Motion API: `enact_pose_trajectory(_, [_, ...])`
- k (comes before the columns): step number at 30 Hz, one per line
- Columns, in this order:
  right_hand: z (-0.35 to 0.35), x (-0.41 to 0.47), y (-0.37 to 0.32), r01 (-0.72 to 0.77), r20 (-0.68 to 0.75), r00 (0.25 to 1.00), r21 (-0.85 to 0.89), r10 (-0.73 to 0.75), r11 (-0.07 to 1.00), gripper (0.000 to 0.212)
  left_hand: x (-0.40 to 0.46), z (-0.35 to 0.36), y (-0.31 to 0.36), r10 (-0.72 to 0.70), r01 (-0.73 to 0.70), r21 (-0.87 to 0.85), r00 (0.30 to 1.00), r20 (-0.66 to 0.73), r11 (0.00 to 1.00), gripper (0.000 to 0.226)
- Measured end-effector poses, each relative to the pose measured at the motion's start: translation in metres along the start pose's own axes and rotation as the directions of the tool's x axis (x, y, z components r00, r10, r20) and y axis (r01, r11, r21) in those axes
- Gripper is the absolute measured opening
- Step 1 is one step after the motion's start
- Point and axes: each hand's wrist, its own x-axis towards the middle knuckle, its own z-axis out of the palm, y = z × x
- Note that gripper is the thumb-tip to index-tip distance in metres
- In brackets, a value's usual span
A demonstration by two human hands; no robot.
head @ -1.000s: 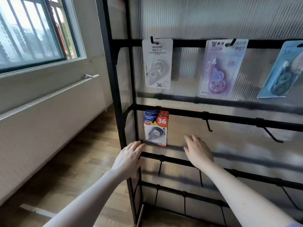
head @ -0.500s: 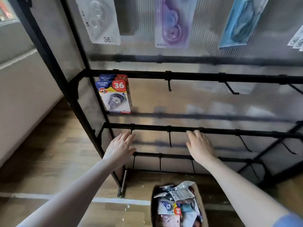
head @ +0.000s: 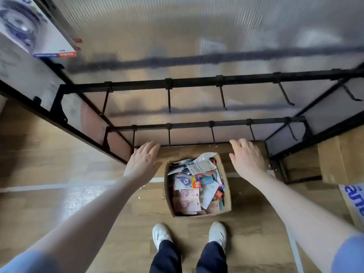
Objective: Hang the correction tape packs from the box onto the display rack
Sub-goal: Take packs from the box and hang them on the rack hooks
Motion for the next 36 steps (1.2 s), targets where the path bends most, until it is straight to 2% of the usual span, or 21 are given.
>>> enact_pose_trajectory(4, [0.052, -0.009, 0.018, 0.002, 0.088, 0.996, 0.0, -0.002, 1.0, 0.046, -0.005, 0.056, 0.006, -0.003, 0.006, -0.029, 0.997, 0.079, 1.0, 0.06])
enact_pose_trajectory(11, [0.138, -0.018, 0.038, -0.024, 0.187, 0.982, 0.023, 0.019, 0.999, 0.041, 0.0, 0.145, 0.009, -0.023, 0.006, 0.061, 0.962, 0.273, 0.998, 0.061])
enact_pose_trajectory(22, [0.26, -0.024, 0.06, -0.096, 0.307, 0.95, 0.089, 0.064, 0.991, 0.042, 0.045, 0.286, 0.009, -0.008, -0.017, 0.053, 0.901, 0.435, 0.998, 0.061])
enact_pose_trajectory(30, [0.341, -0.02, 0.076, -0.078, 0.216, 0.975, 0.106, 0.053, 0.991, 0.043, 0.094, 0.372, 0.02, 0.099, -0.16, 0.085, 0.867, 0.488, 0.983, 0.057])
enact_pose_trajectory(36, [0.375, -0.019, 0.083, -0.082, 0.169, 0.984, 0.149, 0.056, 0.985, 0.041, 0.107, 0.408, 0.015, 0.001, -0.042, 0.083, 0.899, 0.438, 0.996, 0.053])
